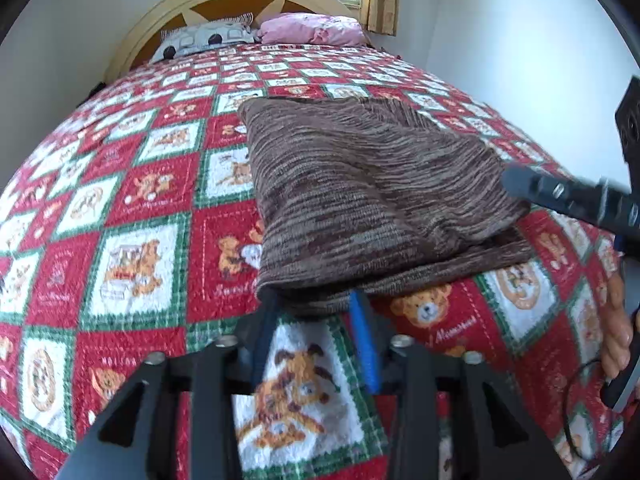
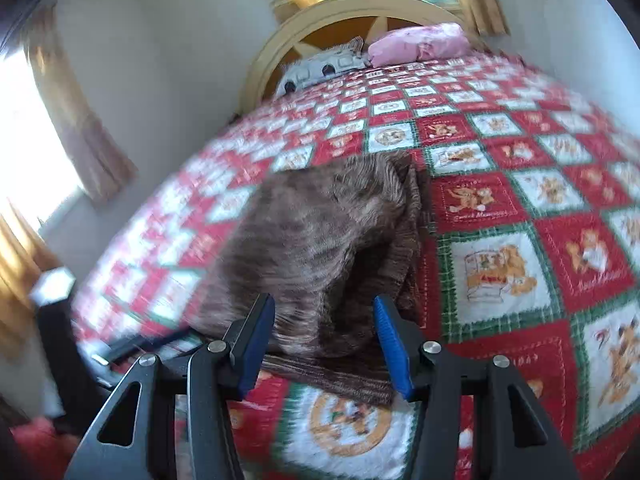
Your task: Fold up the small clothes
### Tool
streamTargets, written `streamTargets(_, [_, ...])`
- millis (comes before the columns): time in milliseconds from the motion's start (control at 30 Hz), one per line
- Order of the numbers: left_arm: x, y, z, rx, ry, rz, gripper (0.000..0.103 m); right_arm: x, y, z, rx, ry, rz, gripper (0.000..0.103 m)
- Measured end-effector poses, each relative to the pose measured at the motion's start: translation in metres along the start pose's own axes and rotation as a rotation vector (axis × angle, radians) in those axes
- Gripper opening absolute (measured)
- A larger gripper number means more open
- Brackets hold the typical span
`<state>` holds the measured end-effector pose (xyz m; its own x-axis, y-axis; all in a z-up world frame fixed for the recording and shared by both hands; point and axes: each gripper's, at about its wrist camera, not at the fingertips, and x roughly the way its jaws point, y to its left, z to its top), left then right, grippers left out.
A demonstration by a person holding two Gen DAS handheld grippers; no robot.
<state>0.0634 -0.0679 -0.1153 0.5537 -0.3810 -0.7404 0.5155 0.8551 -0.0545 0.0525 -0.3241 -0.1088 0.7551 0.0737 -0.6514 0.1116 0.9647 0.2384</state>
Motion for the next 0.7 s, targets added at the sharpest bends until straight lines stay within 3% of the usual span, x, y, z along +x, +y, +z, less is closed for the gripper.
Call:
streamTargets(33, [0.004, -0.003, 0.004, 0.009, -0.009, 0.044, 0.061, 0.006, 0.003, -0.002, -0.032, 0.023, -0.043, 0.003])
streamTargets(100, [0.004, 0.002, 0.007, -0.001, -0.041, 0.147, 0.068, 0.020, 0.003, -0.009, -0.013, 0.099, -0.032, 0.004])
streamTargets(167, [0.005, 0.012, 0.009, -0.042, -0.052, 0.165, 0.067, 0.018, 0.002, -0.012, 0.015, 0.108, 0.002, 0.004])
streamTargets(300, [0.006, 0.047, 0.005, -0.163, -0.037, 0.050, 0.029, 0.002, -0.009, -0.020, 0.124, 0.106, 0.124, 0.004])
streamTargets(367, [0.007, 0.048, 0.000, -0.153, -0.023, 0.041, 0.023, 0.005, -0.013, -0.032, 0.142, 0.135, 0.112, 0.004])
streamTargets(600, [-0.005, 0.047, -0.012, -0.087, 0.011, 0.057, 0.025, 0.003, -0.027, -0.045, 0.221, 0.087, 0.185, 0.004])
streamTargets(700, [-0.020, 0.059, -0.008, -0.110, 0.006, 0.015, 0.030, -0.017, -0.028, -0.035, 0.158, 0.098, 0.134, 0.007])
